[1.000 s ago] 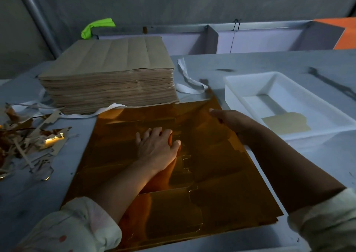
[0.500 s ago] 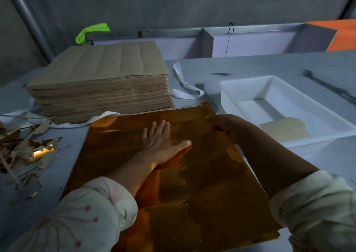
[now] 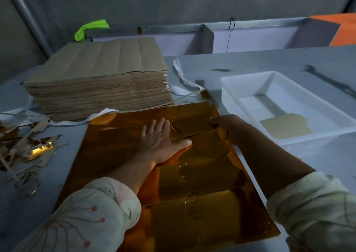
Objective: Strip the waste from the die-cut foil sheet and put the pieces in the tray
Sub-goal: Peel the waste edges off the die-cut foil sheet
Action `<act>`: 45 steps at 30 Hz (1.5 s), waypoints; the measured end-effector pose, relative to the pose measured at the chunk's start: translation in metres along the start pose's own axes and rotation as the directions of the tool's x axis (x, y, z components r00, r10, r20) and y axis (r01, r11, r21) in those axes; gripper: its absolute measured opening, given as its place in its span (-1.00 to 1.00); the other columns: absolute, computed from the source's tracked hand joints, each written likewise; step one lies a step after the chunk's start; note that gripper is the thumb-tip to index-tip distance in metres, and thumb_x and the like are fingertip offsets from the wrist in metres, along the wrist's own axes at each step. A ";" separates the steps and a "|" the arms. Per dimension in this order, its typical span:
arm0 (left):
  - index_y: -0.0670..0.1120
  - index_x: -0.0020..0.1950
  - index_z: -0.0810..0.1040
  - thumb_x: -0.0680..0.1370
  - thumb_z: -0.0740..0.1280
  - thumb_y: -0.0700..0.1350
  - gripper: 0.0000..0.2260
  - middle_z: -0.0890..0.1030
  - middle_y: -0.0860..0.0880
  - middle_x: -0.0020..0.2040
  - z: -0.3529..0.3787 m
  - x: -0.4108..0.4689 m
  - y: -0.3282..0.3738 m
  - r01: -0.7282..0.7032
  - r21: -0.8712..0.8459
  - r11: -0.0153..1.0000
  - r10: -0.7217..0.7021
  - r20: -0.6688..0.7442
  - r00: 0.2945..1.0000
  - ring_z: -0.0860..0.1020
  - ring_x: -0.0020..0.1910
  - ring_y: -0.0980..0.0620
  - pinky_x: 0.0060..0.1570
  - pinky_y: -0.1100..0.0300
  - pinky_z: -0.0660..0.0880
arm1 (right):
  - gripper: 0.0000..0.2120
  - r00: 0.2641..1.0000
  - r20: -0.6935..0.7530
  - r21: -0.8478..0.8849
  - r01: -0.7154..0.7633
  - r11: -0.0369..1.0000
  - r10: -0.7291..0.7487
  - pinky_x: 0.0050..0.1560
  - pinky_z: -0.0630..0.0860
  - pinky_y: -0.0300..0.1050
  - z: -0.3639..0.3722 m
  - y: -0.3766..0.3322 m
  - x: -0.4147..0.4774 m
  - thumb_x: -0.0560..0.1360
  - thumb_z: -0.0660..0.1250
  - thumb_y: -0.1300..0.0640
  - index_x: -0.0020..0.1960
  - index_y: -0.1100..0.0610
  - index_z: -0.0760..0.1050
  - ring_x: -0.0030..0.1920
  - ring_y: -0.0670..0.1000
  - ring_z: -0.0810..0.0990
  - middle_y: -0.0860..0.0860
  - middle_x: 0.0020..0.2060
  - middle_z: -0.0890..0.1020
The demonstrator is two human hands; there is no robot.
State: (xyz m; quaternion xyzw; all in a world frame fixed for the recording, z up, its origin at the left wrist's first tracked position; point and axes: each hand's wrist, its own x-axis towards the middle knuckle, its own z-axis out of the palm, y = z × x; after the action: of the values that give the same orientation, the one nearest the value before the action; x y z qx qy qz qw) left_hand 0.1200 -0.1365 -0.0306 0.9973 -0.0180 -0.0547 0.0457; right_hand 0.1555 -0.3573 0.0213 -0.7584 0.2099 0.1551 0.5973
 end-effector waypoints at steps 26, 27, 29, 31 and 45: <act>0.03 0.60 -0.19 0.11 -0.27 0.70 0.20 -0.17 0.02 0.62 0.001 0.000 0.000 0.005 -0.016 1.000 -0.005 -0.012 1.000 -0.20 0.58 -0.05 0.49 -0.11 -0.20 | -0.83 0.998 -0.067 0.154 -0.011 0.988 0.021 -0.26 0.47 -0.11 -0.001 0.005 0.004 0.58 0.28 0.13 -0.16 0.16 0.48 -0.31 0.03 0.51 0.10 -0.29 0.53; 0.03 0.60 -0.19 0.12 -0.27 0.70 0.20 -0.17 0.02 0.62 0.000 0.000 0.001 0.006 -0.013 1.000 -0.006 -0.012 1.000 -0.20 0.58 -0.05 0.49 -0.11 -0.20 | -0.83 0.997 -0.070 0.159 -0.009 0.987 0.020 -0.28 0.46 -0.13 -0.001 0.005 0.004 0.58 0.28 0.13 -0.17 0.16 0.47 -0.31 0.03 0.50 0.09 -0.30 0.52; 0.03 0.60 -0.19 0.14 -0.25 0.69 0.17 -0.18 0.01 0.62 0.000 -0.001 0.001 0.006 -0.010 1.000 -0.006 -0.013 1.000 -0.20 0.58 -0.05 0.49 -0.11 -0.20 | -0.81 0.997 -0.074 0.167 -0.007 0.986 0.020 -0.30 0.45 -0.15 -0.001 0.005 0.003 0.59 0.28 0.13 -0.17 0.16 0.47 -0.32 0.02 0.51 0.09 -0.31 0.52; 0.02 0.60 -0.19 0.18 -0.22 0.69 0.15 -0.18 0.00 0.62 0.000 -0.002 0.001 0.006 -0.005 1.000 -0.006 -0.013 1.000 -0.20 0.58 -0.06 0.49 -0.11 -0.20 | -0.81 0.996 -0.080 0.178 -0.016 0.984 0.031 -0.31 0.46 -0.15 -0.001 0.005 0.002 0.60 0.27 0.13 -0.18 0.16 0.46 -0.33 0.02 0.51 0.09 -0.31 0.52; 0.04 0.61 -0.13 0.26 -0.13 0.65 0.07 -0.12 0.01 0.63 -0.009 -0.002 0.002 0.022 -0.088 0.996 -0.020 0.024 1.000 -0.16 0.59 -0.07 0.49 -0.11 -0.16 | -0.83 0.995 -0.091 0.136 0.042 0.990 -0.029 -0.10 0.51 -0.06 -0.003 0.005 0.001 0.63 0.22 0.08 -0.12 0.11 0.42 -0.14 0.10 0.55 0.12 -0.19 0.53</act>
State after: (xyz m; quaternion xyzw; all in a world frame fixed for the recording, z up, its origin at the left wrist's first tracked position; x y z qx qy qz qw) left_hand 0.1186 -0.1379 -0.0212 0.9938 -0.0057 -0.0675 0.0887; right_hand 0.1537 -0.3613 0.0167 -0.7250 0.2327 0.0959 0.6411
